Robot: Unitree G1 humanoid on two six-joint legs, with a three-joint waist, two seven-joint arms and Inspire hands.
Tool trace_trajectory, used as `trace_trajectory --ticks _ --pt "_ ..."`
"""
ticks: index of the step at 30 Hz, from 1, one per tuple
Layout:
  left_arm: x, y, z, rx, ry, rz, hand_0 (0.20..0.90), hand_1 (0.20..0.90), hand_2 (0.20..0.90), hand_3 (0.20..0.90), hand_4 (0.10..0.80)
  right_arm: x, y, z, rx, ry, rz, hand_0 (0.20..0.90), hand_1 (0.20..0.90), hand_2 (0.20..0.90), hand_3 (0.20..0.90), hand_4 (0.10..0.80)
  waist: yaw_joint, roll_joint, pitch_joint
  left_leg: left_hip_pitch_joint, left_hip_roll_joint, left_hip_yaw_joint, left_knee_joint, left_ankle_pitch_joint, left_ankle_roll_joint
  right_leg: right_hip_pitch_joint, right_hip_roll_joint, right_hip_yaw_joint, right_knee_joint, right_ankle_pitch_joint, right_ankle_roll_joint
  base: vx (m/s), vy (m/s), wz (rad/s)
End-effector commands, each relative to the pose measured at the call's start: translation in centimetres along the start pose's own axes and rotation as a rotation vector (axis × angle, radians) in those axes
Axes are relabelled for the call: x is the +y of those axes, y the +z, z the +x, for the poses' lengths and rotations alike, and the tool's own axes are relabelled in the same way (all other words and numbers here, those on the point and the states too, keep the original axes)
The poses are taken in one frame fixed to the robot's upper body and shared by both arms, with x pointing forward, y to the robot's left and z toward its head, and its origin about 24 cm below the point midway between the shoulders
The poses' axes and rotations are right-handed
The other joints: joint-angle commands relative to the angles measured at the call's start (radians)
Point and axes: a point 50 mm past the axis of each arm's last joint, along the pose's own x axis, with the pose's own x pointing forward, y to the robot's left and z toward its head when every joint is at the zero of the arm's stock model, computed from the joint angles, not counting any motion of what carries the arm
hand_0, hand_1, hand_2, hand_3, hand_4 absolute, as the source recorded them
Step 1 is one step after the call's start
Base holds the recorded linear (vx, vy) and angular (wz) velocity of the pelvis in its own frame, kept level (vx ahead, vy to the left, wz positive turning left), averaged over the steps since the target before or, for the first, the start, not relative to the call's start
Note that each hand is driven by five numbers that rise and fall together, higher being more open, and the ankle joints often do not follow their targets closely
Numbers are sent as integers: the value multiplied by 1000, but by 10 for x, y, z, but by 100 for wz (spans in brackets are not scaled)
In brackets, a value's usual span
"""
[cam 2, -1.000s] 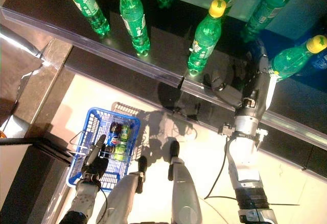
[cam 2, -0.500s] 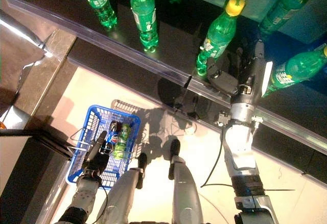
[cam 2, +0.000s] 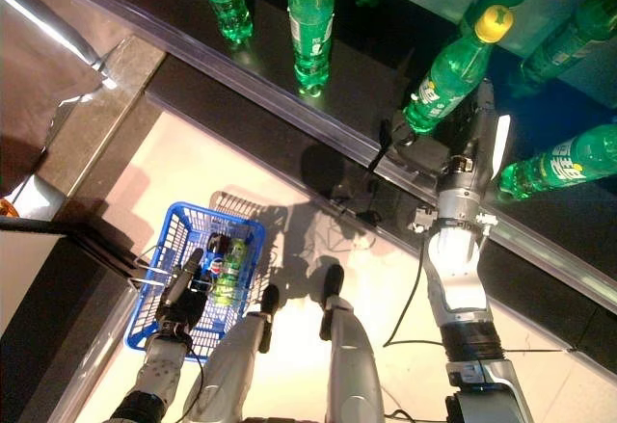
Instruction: Pick up the drink and place into the basket.
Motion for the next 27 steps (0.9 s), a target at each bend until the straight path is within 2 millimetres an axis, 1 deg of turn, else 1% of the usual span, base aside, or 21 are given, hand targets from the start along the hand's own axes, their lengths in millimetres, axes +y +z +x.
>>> trace_trajectory --ticks 1,5,6,10,14,16,20,21,22,24,27 --pt "-51 73 1 -266 -303 82 300 300 300 200 100 -3 63 33 -283 3 43 900 900 900 900 800 9 2 -23 -62 -15 23 28 58 36 118 0 52 -6 -91 80 1 -29 6" --pt "-53 74 3 -258 -306 91 300 300 300 200 100 -7 64 44 -267 -21 43 900 900 900 900 800 19 2 -19 -73 -15 17 38 56 34 114 0 44 -3 -91 80 13 -24 5" --pt "-54 74 4 -255 -305 95 300 300 300 200 100 -8 64 47 -264 -24 41 900 900 900 900 800 23 3 -16 -71 -14 16 45 47 33 118 1 43 2 -99 81 21 -19 5" --pt "-57 75 6 -250 -310 98 300 300 300 200 100 -10 67 54 -264 -39 21 900 900 900 900 800 30 1 -13 -81 -16 12 46 53 32 111 1 35 2 -94 80 3 -10 2" --pt "-59 75 7 -245 -317 104 300 300 300 200 100 -12 72 64 -268 -64 13 900 900 900 900 800 41 -2 -12 -94 -18 8 57 41 33 100 1 28 13 -103 79 8 -17 12" --pt "-60 75 7 -243 -319 106 300 300 300 200 100 -13 75 67 -266 -73 13 900 900 900 900 800 43 -4 -12 -100 -20 6 57 45 33 93 0 25 14 -98 78 -4 -5 7" --pt "-61 76 8 -238 -323 109 300 300 300 200 100 -16 72 73 -228 -94 9 900 900 900 900 800 49 -5 -11 -106 -22 4 70 33 35 82 0 22 29 -105 80 12 0 2" --pt "-62 76 9 -238 -327 110 300 300 300 200 100 -17 71 74 -218 -100 13 535 535 535 475 375 50 -6 -11 -110 -23 3 65 40 35 77 -2 21 27 -99 80 12 3 4" --pt "-62 76 9 -237 -330 110 300 300 300 200 100 -18 69 75 -210 -105 14 300 300 300 200 100 51 -6 -11 -111 -24 1 64 40 36 74 -2 21 29 -99 80 0 0 0" --pt "-63 76 9 -236 -334 111 300 300 300 200 100 -17 69 77 -209 -113 9 300 300 300 200 100 55 -6 -11 -110 -25 -1 67 33 38 72 -1 21 34 -105 81 0 0 0" --pt "-65 76 8 -237 -344 115 300 300 300 200 100 -19 69 77 -216 -134 9 300 300 300 200 100 56 -7 -11 -116 -27 -4 63 38 40 62 -2 20 36 -99 82 3 1 8"
